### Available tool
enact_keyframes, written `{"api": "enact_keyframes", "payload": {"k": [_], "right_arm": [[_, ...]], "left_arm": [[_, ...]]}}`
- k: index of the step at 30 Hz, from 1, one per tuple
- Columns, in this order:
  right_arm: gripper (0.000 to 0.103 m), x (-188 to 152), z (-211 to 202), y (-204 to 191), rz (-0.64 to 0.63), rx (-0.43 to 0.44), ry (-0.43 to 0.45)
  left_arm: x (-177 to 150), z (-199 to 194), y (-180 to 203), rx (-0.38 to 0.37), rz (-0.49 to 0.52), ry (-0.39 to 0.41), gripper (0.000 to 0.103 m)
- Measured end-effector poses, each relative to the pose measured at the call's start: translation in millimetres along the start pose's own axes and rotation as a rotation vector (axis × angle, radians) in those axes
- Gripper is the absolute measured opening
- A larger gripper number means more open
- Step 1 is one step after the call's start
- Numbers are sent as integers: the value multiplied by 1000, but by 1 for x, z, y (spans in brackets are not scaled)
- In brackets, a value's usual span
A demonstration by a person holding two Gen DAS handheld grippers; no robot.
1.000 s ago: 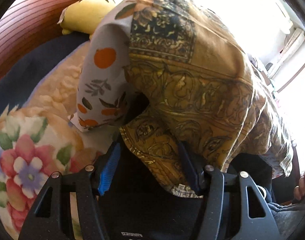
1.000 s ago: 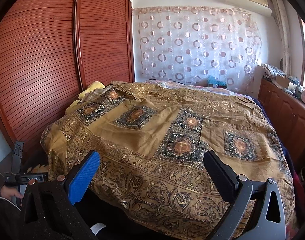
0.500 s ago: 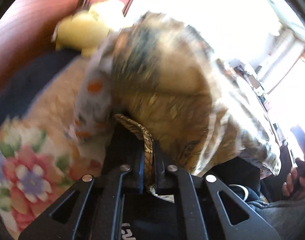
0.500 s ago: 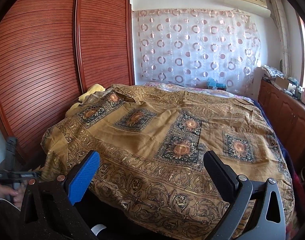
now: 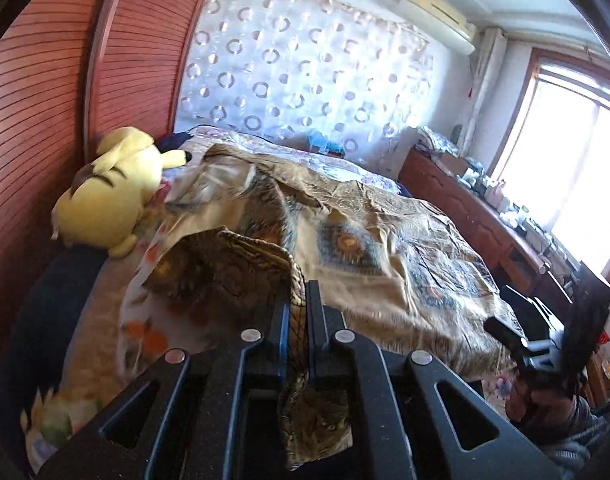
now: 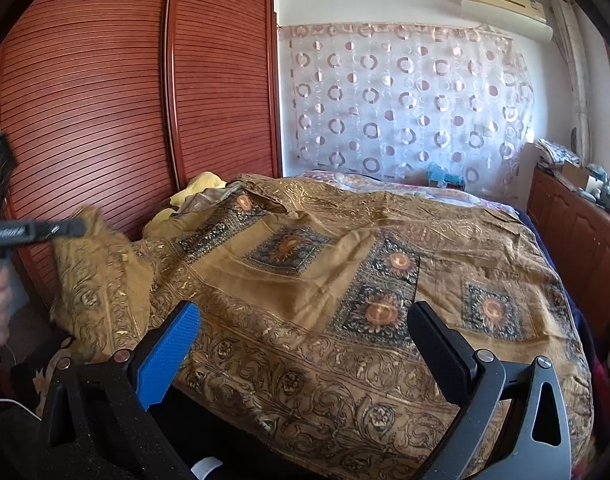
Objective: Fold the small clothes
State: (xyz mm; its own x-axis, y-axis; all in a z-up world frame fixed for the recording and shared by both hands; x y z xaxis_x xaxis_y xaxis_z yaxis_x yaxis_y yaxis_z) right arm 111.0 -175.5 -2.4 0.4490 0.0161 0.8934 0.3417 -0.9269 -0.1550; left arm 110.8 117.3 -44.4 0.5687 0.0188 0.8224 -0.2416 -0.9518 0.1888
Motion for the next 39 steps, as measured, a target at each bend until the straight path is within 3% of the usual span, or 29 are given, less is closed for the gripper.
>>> {"api": "enact_keyframes", "payload": {"k": [9,13,14,15,17,20,23,29,33,39], "right_arm": [[103,5,25,4,-16,-2,-34],[103,6,38,-1,-15,21,-65],[103,6,41,-4,-16,28,-71],[103,6,43,-6,-16,37,-78],[103,6,49,-13,-14,65,-95],[103,5,55,-26,-14,126,-120],[103,3,62,-41,-27,180,-145],[101,-5,90,-51,-12,254,-241],[98,-2,108,-43,-17,224,-277],[97,34,135,-27,-63,173,-263]], "left_arm": [[40,85,3,13,101,-32,8],[50,107,8,-22,113,-69,10],[54,109,11,-35,127,-74,17],[60,107,15,-43,149,-61,35],[71,99,20,-35,172,-29,54],[85,89,21,13,212,-21,66],[90,79,16,15,218,-15,74],[68,77,-12,40,181,-71,77],[50,88,-30,63,155,-115,77],[36,99,-61,72,138,-156,77]]}}
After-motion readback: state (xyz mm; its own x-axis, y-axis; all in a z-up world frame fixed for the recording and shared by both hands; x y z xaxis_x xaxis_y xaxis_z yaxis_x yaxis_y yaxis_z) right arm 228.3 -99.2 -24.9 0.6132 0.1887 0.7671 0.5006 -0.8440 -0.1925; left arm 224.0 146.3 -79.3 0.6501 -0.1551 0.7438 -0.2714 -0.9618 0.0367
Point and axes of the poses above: each gripper's, at about its wrist camera, not at the fingertips, and z roughly the way its jaws point, y to its right, x to its top, the point moved 7 cm from there along z, roughly the way its jaws point, and after that the axes turned 10 degrees about z, right-handed, at the moved point
